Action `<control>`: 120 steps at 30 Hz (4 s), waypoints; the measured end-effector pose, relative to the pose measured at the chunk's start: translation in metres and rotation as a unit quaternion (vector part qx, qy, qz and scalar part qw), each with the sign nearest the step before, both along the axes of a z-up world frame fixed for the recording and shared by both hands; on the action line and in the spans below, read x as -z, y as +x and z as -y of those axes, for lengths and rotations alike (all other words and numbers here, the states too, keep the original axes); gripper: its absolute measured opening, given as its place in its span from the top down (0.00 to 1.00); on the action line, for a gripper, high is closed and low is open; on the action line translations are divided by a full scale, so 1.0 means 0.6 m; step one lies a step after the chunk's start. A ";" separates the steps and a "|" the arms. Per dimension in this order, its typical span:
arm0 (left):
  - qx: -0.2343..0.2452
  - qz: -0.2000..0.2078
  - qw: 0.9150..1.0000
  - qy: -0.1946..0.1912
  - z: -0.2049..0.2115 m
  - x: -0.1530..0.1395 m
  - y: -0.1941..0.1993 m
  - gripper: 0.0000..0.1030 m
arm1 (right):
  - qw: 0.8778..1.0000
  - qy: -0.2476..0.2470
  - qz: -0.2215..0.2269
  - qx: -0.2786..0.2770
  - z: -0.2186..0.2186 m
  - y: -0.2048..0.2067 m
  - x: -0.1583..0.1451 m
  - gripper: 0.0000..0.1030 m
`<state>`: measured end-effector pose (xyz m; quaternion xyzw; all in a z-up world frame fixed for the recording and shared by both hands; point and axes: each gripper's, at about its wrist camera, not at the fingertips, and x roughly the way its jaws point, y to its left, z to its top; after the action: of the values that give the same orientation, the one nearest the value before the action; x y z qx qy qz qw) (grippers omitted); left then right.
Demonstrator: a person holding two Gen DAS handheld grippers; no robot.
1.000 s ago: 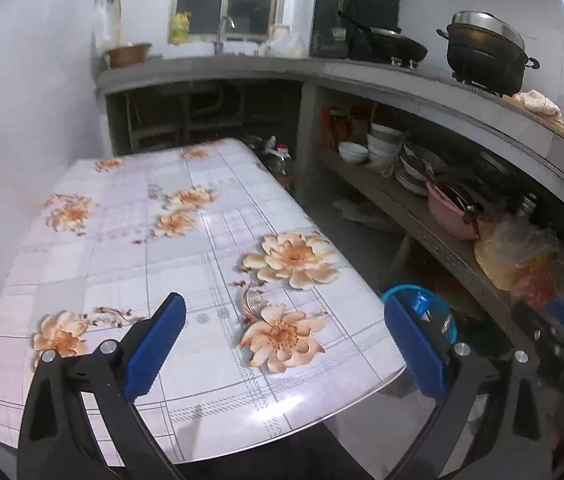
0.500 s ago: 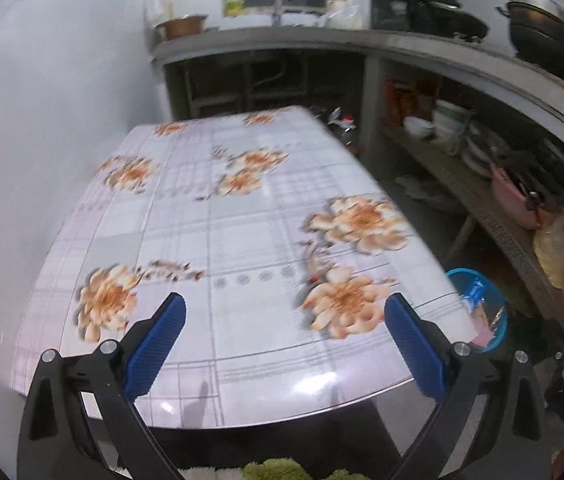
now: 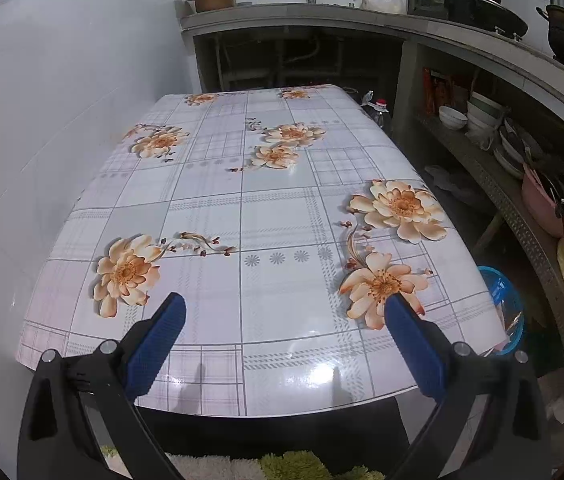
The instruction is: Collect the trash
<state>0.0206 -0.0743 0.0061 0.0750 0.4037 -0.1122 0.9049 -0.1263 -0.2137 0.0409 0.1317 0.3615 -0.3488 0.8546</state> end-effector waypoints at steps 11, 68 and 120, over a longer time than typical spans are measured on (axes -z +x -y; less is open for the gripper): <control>0.002 -0.007 1.000 0.001 0.006 0.002 0.000 0.05 | 1.000 0.001 -0.001 0.001 0.003 -0.001 0.000 0.08; 0.021 -0.039 0.999 0.004 0.025 0.019 -0.007 0.05 | 1.000 0.006 -0.001 0.005 0.001 0.000 0.005 0.08; 0.019 -0.038 0.999 0.004 0.023 0.017 -0.006 0.05 | 1.000 0.005 -0.001 0.003 0.004 0.000 0.002 0.08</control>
<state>0.0169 -0.0879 -0.0041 0.0821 0.4365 -0.1303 0.8864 -0.1264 -0.2159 0.0399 0.1366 0.3639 -0.3494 0.8525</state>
